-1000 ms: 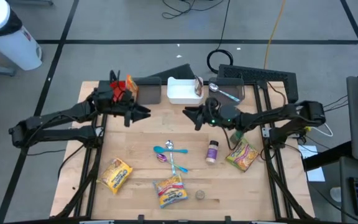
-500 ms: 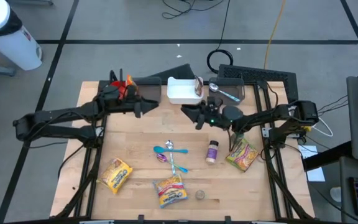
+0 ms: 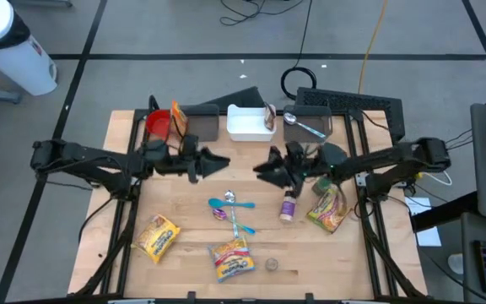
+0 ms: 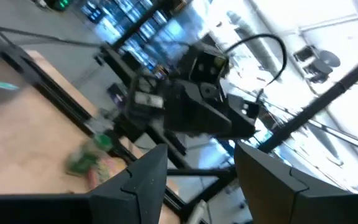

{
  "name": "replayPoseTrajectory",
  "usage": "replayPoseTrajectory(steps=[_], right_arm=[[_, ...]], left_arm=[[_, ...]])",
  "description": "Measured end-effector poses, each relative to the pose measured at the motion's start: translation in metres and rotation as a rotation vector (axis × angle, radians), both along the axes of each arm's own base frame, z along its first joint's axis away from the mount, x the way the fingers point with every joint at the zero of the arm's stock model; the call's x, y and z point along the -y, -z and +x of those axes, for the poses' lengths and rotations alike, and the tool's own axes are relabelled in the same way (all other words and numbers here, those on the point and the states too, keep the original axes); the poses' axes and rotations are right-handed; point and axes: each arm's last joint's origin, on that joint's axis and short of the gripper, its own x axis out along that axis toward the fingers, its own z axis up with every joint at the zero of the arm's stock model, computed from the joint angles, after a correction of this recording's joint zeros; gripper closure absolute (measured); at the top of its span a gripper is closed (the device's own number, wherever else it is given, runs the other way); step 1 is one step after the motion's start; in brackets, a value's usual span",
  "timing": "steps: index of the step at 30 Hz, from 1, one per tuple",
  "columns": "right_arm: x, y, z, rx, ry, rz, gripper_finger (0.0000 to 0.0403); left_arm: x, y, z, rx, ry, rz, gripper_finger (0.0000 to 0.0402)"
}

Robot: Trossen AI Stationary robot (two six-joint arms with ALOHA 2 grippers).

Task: Pick & Place Food Item
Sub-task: Put the blue baby spoon into the right black bin

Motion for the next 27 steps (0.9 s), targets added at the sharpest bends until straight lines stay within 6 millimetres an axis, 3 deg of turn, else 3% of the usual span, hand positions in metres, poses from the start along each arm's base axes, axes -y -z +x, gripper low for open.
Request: replayPoseTrajectory(steps=[7, 13, 17, 21, 27], right_arm=[[-0.023, -0.009, -0.036, -0.266, 0.04, -0.251, 0.0271], [-0.039, -0.037, -0.06, -0.313, 0.108, -0.367, 0.0271], [-0.051, -0.061, -0.066, -0.353, 0.187, -0.463, 0.0271], [-0.058, -0.076, -0.059, -0.43, 0.242, -0.55, 0.0271], [-0.056, -0.072, -0.032, -0.538, 0.244, -0.57, 0.0271]], left_arm=[[0.051, -0.013, 0.022, -0.024, 0.063, -0.017, 0.0206], [0.074, -0.021, 0.039, -0.206, 0.092, 0.026, 0.0206], [0.073, -0.026, 0.042, -0.389, 0.09, 0.129, 0.0206], [0.064, -0.029, 0.038, -0.57, 0.079, 0.235, 0.0206], [0.051, -0.038, 0.035, -0.656, 0.096, 0.328, 0.0206]])
